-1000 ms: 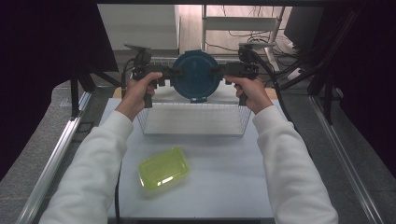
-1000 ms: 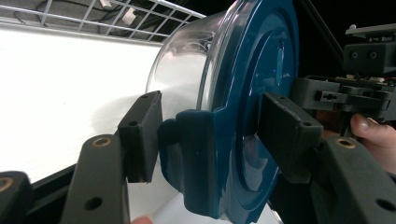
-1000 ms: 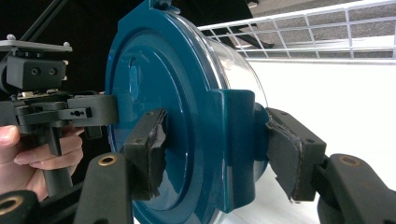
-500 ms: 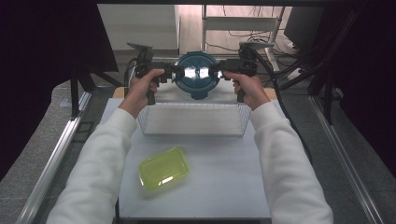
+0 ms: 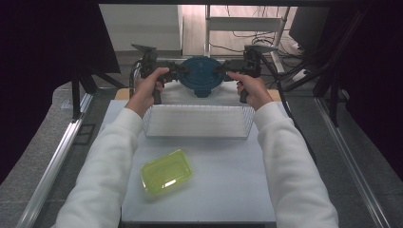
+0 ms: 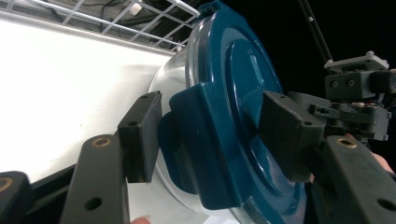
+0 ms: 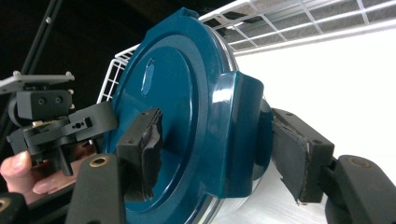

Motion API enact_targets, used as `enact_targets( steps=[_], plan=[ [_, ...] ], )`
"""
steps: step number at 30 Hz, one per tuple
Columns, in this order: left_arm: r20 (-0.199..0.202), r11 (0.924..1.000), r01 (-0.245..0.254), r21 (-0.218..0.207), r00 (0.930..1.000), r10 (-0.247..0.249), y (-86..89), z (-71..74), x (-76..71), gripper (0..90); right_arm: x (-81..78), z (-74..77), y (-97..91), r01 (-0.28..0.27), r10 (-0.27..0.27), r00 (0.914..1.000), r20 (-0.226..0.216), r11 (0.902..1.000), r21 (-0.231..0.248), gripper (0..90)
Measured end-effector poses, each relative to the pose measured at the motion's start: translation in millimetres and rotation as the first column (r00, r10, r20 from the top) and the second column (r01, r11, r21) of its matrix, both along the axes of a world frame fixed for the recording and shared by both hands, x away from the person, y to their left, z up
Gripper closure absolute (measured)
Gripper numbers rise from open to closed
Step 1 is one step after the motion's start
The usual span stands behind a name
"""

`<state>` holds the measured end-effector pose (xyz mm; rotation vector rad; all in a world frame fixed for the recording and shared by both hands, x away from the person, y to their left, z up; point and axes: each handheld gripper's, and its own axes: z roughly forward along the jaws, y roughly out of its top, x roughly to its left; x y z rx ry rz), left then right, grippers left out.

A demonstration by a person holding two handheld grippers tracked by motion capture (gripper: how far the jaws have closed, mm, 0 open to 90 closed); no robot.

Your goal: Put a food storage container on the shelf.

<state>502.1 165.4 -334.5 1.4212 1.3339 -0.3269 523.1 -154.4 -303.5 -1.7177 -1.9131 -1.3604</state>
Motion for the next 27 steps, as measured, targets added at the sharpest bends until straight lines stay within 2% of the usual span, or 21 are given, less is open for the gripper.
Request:
enact_targets(
  steps=[1,5,10,12,14,15,16,18,19,20,23,26,27],
  plan=[
    [-0.002,1.0000,-0.002,-0.003,1.0000,0.002,-0.3,-0.6,0.4,40.7,1.5,-2.7,-1.0,0.006,-0.006,0.9998,-0.017,0.9999,0.014,36.2],
    [-0.007,1.0000,-0.008,-0.006,0.9999,0.008,-0.8,-2.0,1.8,40.6,2.8,-5.6,-2.3,0.010,-0.009,0.9997,-0.022,0.9995,0.029,36.2],
    [0.001,0.9999,-0.013,-0.008,0.9999,0.013,-1.3,-2.8,1.4,40.4,2.1,-5.4,-2.6,0.011,-0.011,0.9998,-0.017,0.9996,0.026,35.7],
    [0.013,0.9998,-0.020,0.008,0.9997,0.020,-3.3,-1.8,0.4,39.3,0.7,-4.8,-1.7,0.012,-0.012,0.9999,-0.001,0.9998,0.015,34.5],
    [0.045,0.9983,-0.044,0.040,0.9981,0.042,-6.4,1.1,-2.0,35.9,-1.2,-3.6,0.1,0.011,-0.011,0.9999,0.012,0.9999,-0.003,31.1],
    [0.068,0.9974,-0.057,0.043,0.9962,0.054,-6.9,3.0,-3.3,33.1,-2.5,-2.4,1.2,0.011,-0.010,0.9996,0.025,0.9995,-0.030,28.2],
    [0.080,0.9971,-0.061,0.046,0.9951,0.058,-6.9,4.0,-4.0,29.8,-4.5,-0.3,2.2,0.023,-0.019,0.9983,0.056,0.9977,-0.063,25.6],
    [0.104,0.9948,-0.074,0.070,0.9923,0.067,-6.5,5.7,-6.1,25.0,-7.4,3.3,2.0,0.035,-0.026,0.9945,0.101,0.9951,-0.092,21.9],
    [0.110,0.9938,-0.081,0.076,0.9913,0.072,-5.8,6.5,-7.6,20.8,-11.3,7.4,0.7,0.033,-0.020,0.9900,0.140,0.9950,-0.094,20.8],
    [0.123,0.9920,-0.089,0.090,0.9893,0.078,-4.9,7.5,-9.4,20.8,-11.3,7.4,0.7,0.033,-0.020,0.9900,0.140,0.9950,-0.094,20.8],
    [0.184,0.9855,-0.103,0.135,0.9799,0.077,-2.1,13.8,-18.7,19.9,-20.1,13.7,-0.2,0.021,0.001,0.9826,0.186,0.9933,-0.114,20.0],
    [0.224,0.9785,-0.098,0.182,0.9731,0.056,-2.5,21.5,-30.9,19.7,-32.6,19.3,-4.7,0.012,0.026,0.9672,0.253,0.9889,-0.148,19.1],
    [0.235,0.9763,-0.093,0.195,0.9711,0.045,-2.8,23.1,-34.5,19.8,-38.2,21.2,-7.2,0.004,0.046,0.9579,0.283,0.9850,-0.172,18.8]
  ],
)
